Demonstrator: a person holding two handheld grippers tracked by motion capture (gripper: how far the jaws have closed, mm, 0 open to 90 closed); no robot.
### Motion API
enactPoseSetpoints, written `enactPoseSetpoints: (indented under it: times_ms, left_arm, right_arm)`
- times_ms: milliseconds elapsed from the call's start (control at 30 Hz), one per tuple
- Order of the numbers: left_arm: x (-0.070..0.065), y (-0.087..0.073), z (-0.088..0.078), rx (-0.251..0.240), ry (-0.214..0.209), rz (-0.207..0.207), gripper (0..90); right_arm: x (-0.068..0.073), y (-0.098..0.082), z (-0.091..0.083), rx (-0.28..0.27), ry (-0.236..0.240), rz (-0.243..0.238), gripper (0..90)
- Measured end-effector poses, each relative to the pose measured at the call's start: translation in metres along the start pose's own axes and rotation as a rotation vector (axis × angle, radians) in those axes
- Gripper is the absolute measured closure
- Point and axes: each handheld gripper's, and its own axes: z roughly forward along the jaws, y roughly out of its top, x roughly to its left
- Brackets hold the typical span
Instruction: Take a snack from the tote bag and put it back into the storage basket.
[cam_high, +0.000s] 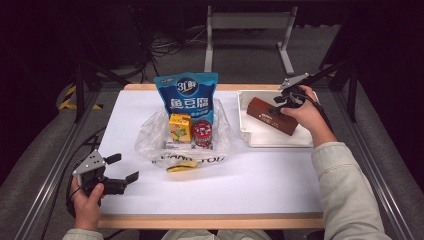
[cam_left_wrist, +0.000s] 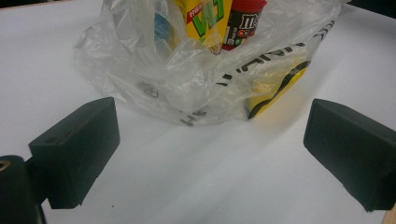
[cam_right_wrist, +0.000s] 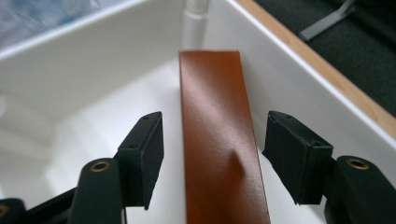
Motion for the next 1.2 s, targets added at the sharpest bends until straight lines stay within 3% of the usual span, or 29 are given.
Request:
enactPoseSetpoints:
  times_ms: [333,500,600,667,900,1200]
  left_arm:
    - [0.001,0.007,0.011,-0.006,-0.037,0.004,4.6]
    - [0.002,0.011,0.017,-0.005,-0.041,0.013,4.6]
    - [0.002,0.014,0.022,0.001,-0.05,0.02,4.6]
    - [0.002,0.015,0.024,0.0,-0.05,0.025,4.6]
    - [0.003,0.018,0.028,-0.001,-0.058,0.027,4.5]
    - [0.003,0.019,0.029,0.001,-0.055,0.036,4.5]
  right_arm:
    - [0.024,-0.006,-0.036,-0.152,0.017,0.026,56.1]
    - [0.041,-0.017,-0.055,-0.242,0.032,0.057,81.9]
    - [0.048,-0.025,-0.06,-0.302,0.033,0.088,90.0]
    - [0.053,-0.032,-0.06,-0.339,0.038,0.119,90.0]
    - [0.06,-0.047,-0.056,-0.352,0.026,0.167,90.0]
    - [0.07,-0.064,-0.046,-0.392,0.017,0.199,90.0]
